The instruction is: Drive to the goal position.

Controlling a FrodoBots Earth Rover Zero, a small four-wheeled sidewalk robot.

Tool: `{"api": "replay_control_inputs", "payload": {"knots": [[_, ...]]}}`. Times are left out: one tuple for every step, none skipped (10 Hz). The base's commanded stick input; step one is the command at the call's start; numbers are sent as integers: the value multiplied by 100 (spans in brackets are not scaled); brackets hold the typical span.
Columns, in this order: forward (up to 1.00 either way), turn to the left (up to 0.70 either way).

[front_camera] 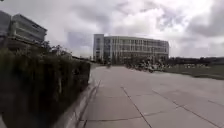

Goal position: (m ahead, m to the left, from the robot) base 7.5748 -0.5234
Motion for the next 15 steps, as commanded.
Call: {"api": "replay_control_inputs", "payload": {"knots": [[0,0],[0,0],[0,0],[0,0],[0,0],[0,0],[0,-2],[0,-32],[0,-52],[0,-36],[0,-16],[3,0],[14,0],[15,0],[15,0]]}}
